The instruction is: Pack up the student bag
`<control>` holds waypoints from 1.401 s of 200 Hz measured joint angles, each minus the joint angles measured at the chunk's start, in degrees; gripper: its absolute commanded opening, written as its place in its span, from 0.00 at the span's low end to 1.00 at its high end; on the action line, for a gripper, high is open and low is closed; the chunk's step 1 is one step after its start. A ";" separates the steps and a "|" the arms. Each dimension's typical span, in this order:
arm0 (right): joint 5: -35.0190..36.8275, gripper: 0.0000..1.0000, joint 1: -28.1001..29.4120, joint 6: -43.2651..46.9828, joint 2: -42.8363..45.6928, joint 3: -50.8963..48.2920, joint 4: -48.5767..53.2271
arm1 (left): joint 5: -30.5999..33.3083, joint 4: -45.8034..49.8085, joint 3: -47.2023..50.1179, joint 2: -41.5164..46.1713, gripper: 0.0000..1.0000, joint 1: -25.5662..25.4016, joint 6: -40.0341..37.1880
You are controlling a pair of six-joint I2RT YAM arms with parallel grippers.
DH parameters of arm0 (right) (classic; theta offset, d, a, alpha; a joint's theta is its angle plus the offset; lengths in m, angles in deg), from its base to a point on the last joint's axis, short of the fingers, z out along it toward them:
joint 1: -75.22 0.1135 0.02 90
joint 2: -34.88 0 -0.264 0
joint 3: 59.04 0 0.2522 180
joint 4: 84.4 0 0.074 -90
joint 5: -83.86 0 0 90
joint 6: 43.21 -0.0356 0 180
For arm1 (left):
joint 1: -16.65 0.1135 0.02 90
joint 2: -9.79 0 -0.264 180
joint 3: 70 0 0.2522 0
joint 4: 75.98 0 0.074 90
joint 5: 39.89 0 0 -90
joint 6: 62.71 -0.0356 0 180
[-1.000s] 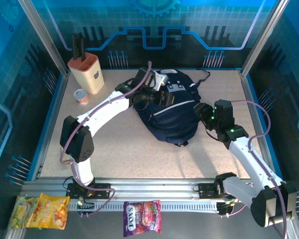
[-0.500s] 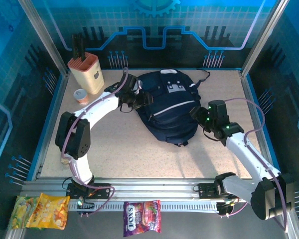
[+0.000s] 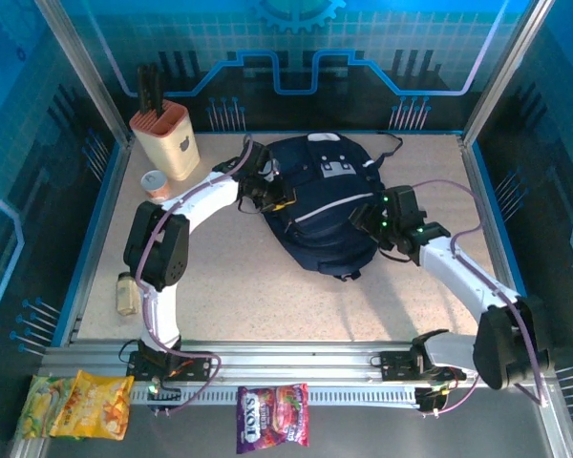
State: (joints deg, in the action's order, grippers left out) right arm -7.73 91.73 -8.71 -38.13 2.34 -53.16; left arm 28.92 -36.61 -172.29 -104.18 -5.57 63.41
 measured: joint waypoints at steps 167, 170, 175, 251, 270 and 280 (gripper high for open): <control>2.82 0.63 -2.51 18.25 -13.31 16.57 6.80 | -5.68 -18.82 11.89 5.40 0.00 -0.90 22.34; 3.26 0.63 -2.16 18.32 -12.50 16.55 7.17 | -5.68 -18.86 11.89 5.40 0.00 -0.90 22.36; 4.20 0.63 -1.33 18.29 -10.93 16.46 7.93 | -5.68 -18.95 11.89 5.40 0.00 -0.94 22.47; 12.55 0.44 21.09 7.91 -7.10 14.71 10.12 | -5.92 -21.24 12.66 5.40 0.00 -1.42 23.80; 15.76 0.40 25.94 4.28 -9.92 14.84 9.35 | -6.32 -21.84 13.31 5.40 0.00 -1.42 23.82; 17.81 0.40 27.87 2.67 -11.74 15.37 9.20 | -6.58 -22.08 13.35 5.40 0.00 -1.42 23.78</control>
State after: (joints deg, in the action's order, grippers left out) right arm 10.09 119.60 -6.04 -49.87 17.71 -43.96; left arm 22.34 -58.69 -158.94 -98.78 -6.99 87.19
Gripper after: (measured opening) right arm 0.404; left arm 0.069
